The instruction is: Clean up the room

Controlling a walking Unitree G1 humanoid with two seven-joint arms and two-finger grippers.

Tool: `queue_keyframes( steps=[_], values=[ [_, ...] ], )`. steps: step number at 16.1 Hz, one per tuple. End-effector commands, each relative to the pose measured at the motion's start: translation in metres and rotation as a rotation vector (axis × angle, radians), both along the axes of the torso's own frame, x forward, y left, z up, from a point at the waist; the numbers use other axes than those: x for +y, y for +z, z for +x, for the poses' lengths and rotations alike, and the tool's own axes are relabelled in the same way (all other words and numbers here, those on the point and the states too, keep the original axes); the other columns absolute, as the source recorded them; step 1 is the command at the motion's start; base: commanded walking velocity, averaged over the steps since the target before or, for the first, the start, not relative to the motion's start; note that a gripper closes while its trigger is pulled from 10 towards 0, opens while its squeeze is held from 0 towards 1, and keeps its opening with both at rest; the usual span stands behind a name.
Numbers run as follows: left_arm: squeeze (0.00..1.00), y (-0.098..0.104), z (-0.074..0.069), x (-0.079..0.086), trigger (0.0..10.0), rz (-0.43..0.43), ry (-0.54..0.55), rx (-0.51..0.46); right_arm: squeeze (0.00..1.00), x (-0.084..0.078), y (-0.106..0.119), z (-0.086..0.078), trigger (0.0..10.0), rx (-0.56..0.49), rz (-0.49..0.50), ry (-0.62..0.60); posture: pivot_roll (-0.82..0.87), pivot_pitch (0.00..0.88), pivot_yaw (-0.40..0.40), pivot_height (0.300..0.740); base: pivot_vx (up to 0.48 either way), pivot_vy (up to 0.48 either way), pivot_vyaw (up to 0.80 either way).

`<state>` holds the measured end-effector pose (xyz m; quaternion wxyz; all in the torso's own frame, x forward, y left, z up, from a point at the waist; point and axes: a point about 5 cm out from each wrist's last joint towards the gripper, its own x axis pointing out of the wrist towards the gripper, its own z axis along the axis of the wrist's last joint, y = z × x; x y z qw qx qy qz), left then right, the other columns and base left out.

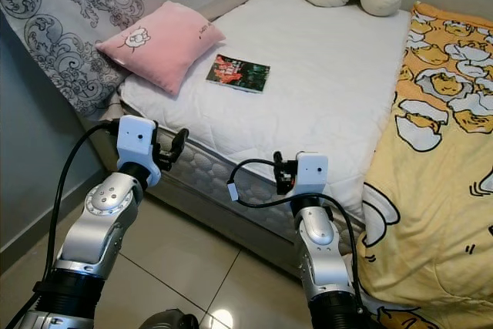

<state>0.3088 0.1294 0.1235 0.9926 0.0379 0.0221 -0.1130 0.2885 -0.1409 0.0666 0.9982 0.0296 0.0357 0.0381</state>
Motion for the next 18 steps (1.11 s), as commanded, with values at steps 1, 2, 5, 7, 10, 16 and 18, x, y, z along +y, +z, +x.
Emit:
queue_keyframes(
  steps=[1,2,5,7,10,16,18],
  values=[
    [0.0,0.0,0.001,0.001,10.0,-0.002,0.003,-0.002,0.0,0.0,0.002,0.004,10.0,0.004,-0.005,-0.005,0.05,0.0,-0.011,0.724,0.0,0.0,0.0],
    [0.0,0.0,0.001,0.001,10.0,-0.002,0.003,-0.002,0.0,0.0,0.002,0.004,10.0,0.004,-0.005,-0.005,0.05,0.0,-0.011,0.724,0.0,0.0,0.0],
    [0.0,-0.009,0.007,0.014,10.0,-0.042,0.115,0.08,0.0,-0.008,0.001,0.001,10.0,-0.001,0.021,-0.057,0.03,0.0,-0.01,0.724,0.0,0.0,0.0],
    [0.0,-0.013,0.004,0.018,10.0,-0.073,0.161,0.102,0.0,-0.018,0.003,0.0,10.0,-0.012,0.089,-0.141,0.03,0.0,-0.009,0.724,0.0,0.0,0.0],
    [0.0,-0.012,0.004,0.025,10.0,-0.103,0.229,0.11,0.0,-0.033,-0.001,0.001,10.0,0.013,0.205,-0.245,0.03,0.0,-0.01,0.724,0.0,0.0,0.0],
    [0.0,-0.007,0.007,0.026,10.0,-0.094,0.232,0.078,0.0,-0.03,0.001,0.003,10.0,0.006,0.145,-0.201,0.03,0.0,-0.017,0.724,0.0,0.0,0.0],
    [0.0,-0.006,0.007,0.026,10.0,-0.091,0.232,0.072,0.0,-0.029,0.001,0.004,10.0,0.005,0.142,-0.196,0.03,0.0,-0.016,0.724,0.0,0.0,0.0]
  ],
)
